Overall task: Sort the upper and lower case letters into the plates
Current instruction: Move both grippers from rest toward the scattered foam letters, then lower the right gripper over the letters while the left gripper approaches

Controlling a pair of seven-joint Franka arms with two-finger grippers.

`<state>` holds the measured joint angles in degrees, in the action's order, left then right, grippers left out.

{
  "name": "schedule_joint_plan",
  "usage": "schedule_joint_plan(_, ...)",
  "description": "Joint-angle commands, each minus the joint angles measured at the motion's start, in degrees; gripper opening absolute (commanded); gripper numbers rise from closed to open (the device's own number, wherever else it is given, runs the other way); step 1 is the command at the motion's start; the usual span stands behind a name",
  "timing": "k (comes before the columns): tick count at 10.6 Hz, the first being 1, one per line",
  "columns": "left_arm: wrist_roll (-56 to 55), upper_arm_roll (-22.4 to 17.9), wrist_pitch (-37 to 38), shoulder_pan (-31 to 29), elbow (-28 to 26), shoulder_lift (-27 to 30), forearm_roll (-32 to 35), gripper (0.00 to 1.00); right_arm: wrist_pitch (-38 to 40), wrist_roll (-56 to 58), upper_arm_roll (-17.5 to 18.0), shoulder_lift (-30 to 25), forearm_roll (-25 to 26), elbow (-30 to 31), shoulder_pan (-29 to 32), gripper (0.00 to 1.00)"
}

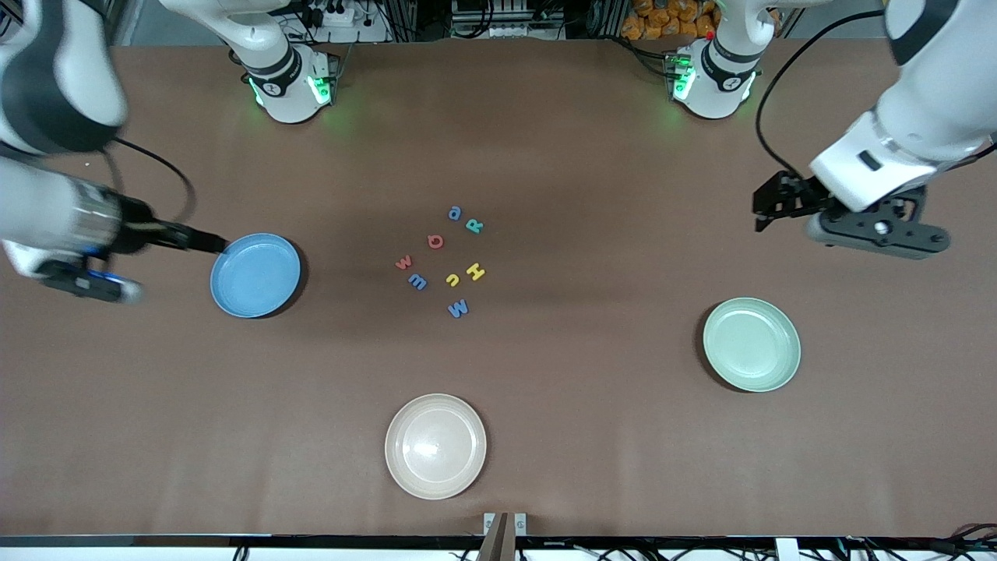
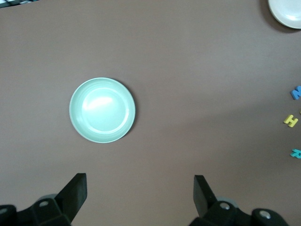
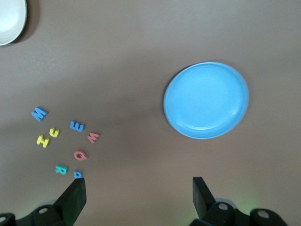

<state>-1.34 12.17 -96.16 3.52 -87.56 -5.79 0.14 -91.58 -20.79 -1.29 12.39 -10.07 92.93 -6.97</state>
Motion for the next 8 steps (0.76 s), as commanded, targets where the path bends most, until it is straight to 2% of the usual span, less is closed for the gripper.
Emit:
schedule_joint_plan(1,-2.2,0.6,-3.6,4.0,-1.6,-1.4,-1.2,1.0,-9.2,-9.7,1.9,2.3,-1.0,6.5,-3.9,1.0)
schedule_joint_plan(3,-9.6,0.7,-7.5,8.8,-3.7,-3.2,-0.5,1.0,-11.3,-15.3,4.7,5.6,-0.8,6.7,-5.0,1.0)
schedule_joint_plan(6,-11.3,0.6,-11.3,15.0,-3.8,-8.3,1.0,1.0,-14.6,-19.1,5.1,10.5,-1.1,9.4,-5.8,1.0)
schedule_joint_plan(8,-11.6,0.6,-12.8,18.8,-3.9,-9.5,4.2,1.0,-22.7,-24.6,6.2,11.9,-1.7,13.4,-7.4,1.0)
